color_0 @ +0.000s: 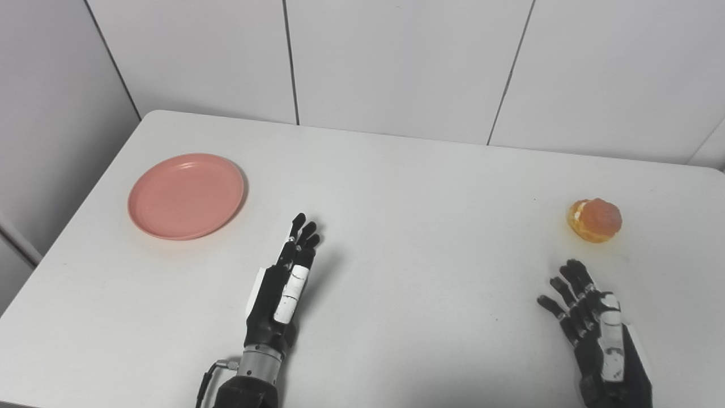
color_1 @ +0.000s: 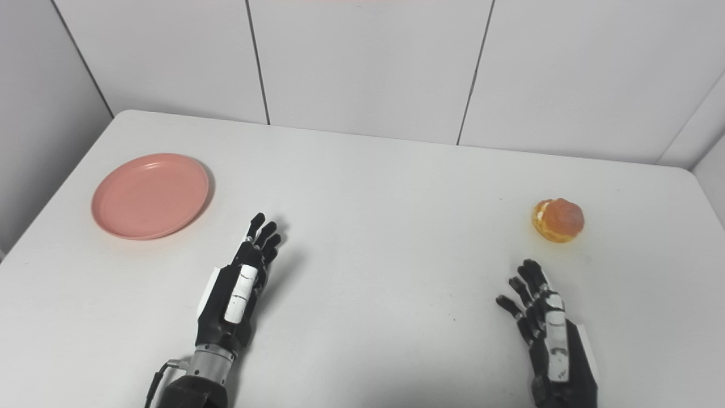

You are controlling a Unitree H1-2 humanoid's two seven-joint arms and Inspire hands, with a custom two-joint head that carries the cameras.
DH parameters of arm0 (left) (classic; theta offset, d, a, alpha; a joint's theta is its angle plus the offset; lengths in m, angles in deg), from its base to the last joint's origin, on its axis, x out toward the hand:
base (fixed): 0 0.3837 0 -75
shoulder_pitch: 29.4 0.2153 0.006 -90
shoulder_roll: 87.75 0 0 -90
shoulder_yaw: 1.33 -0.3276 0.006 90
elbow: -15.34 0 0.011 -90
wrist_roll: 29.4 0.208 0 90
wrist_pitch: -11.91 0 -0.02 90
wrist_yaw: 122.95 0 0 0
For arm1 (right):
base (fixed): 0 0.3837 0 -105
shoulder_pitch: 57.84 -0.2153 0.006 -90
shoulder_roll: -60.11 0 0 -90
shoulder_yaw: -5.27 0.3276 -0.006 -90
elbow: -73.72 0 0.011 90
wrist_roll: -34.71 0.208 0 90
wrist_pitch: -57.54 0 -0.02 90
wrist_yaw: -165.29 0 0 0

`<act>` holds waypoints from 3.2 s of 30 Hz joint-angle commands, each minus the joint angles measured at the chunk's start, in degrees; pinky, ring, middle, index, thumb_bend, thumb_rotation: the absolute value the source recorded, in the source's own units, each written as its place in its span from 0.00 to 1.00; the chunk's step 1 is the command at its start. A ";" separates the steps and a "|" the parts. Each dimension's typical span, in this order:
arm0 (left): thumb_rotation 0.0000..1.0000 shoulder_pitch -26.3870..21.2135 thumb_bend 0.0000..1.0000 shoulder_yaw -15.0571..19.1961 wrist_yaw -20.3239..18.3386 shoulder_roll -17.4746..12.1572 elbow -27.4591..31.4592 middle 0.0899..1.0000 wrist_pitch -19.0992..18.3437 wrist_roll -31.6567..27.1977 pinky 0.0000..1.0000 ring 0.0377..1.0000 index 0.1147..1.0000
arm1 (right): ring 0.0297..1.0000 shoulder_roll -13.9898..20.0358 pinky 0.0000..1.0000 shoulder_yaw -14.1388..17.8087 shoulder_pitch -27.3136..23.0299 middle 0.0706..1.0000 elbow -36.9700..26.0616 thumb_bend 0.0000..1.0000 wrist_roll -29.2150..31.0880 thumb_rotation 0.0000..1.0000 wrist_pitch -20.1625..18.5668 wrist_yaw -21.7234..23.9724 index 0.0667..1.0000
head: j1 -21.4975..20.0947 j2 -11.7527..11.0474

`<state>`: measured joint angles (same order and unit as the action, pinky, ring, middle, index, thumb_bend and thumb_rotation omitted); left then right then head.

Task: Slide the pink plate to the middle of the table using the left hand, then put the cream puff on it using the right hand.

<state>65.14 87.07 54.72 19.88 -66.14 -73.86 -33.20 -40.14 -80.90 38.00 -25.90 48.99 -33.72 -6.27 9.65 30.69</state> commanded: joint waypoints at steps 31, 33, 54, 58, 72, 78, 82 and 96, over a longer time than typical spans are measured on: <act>0.83 -7.02 0.79 0.92 1.68 1.06 -2.24 0.89 9.89 -0.54 0.95 0.91 0.95 | 0.95 2.17 0.98 -0.36 1.23 0.96 4.45 0.80 1.83 1.00 3.40 3.24 0.96 | -0.12 -7.59; 0.83 -9.25 0.81 1.46 1.68 0.33 0.00 0.86 7.66 -0.46 0.92 0.89 0.92 | 0.95 2.14 0.98 -0.51 1.33 0.96 4.43 0.79 1.60 1.00 3.57 3.11 0.96 | -0.18 -7.79; 0.83 -30.08 1.00 12.51 0.24 -19.99 -2.95 0.87 0.95 -2.63 0.84 0.88 0.86 | 0.90 1.28 0.92 -1.18 0.66 0.91 5.26 0.78 0.70 1.00 4.06 1.54 0.93 | -0.60 -8.40; 0.82 -32.07 1.00 15.15 1.09 -23.86 -7.32 0.87 0.34 -2.03 0.79 0.86 0.87 | 0.90 1.39 0.92 -1.30 0.57 0.91 5.39 0.78 0.74 1.00 4.05 1.49 0.94 | -0.50 -8.40; 0.87 -35.18 0.98 19.43 1.21 -32.59 -22.72 0.90 4.52 -1.60 0.89 0.90 0.88 | 0.89 1.55 0.90 -1.38 0.60 0.89 5.60 0.79 0.91 1.00 4.02 1.47 0.93 | -0.17 -8.02; 0.85 -35.14 0.96 21.04 2.62 -32.67 -25.75 0.86 4.79 -2.71 0.89 0.88 0.86 | 0.88 1.63 0.89 -1.27 0.56 0.89 5.59 0.80 1.03 1.00 3.64 1.39 0.92 | 0.03 -7.85; 0.85 -34.74 0.95 21.70 2.61 -32.61 -27.18 0.86 4.55 -3.41 0.88 0.88 0.86 | 0.88 1.74 0.89 -1.30 0.63 0.89 5.41 0.80 0.92 1.00 3.41 1.36 0.92 | 0.04 -7.71; 0.90 -33.79 0.93 20.55 5.77 -34.15 -37.58 0.87 7.01 1.56 0.78 0.86 0.87 | 0.88 2.07 0.89 -1.42 1.32 0.88 4.28 0.78 0.73 1.00 3.20 1.37 0.92 | -0.30 -6.49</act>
<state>32.84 107.51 58.99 -12.59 -104.38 -69.53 -32.40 -38.27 -81.76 38.15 -21.55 49.85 -28.03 -5.29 9.32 24.17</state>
